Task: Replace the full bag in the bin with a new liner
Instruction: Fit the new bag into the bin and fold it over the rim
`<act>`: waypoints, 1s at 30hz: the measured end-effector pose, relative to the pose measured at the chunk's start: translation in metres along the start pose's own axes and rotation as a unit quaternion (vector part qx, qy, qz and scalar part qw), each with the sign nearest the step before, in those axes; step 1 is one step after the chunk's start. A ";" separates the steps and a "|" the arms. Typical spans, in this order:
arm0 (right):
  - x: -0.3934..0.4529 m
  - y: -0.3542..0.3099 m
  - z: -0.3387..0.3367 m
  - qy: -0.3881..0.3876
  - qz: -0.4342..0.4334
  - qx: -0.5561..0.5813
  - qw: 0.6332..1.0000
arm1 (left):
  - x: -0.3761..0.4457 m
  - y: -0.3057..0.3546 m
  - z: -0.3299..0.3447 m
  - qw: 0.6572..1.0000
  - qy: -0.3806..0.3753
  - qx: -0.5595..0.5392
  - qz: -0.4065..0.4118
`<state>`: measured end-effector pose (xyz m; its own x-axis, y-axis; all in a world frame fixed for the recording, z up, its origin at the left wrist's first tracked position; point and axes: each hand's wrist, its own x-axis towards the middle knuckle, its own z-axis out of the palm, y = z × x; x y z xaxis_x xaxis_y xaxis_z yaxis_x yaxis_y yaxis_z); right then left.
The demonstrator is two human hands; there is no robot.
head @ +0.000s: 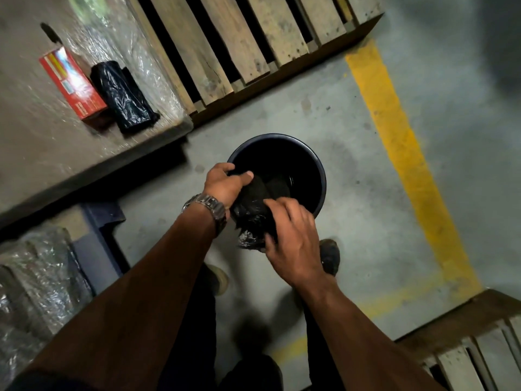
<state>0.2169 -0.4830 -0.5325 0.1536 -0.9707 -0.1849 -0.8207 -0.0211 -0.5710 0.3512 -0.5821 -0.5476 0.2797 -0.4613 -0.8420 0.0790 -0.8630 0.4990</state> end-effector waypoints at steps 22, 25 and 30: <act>0.069 -0.007 -0.031 0.129 0.375 0.504 0.767 | -0.047 0.000 0.015 0.940 -0.212 0.204 0.172; 0.073 -0.005 -0.040 0.132 0.378 0.512 0.760 | -0.041 -0.007 0.011 0.913 -0.183 0.273 0.241; 0.080 -0.003 -0.048 0.130 0.392 0.510 0.755 | -0.036 -0.006 0.005 0.918 -0.123 0.262 0.272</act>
<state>0.2052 -0.5718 -0.5075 -0.3809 -0.6062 -0.6982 0.2666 0.6510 -0.7107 0.3359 -0.5613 -0.5211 -0.0883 -0.8303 -0.5503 -0.4977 -0.4418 0.7464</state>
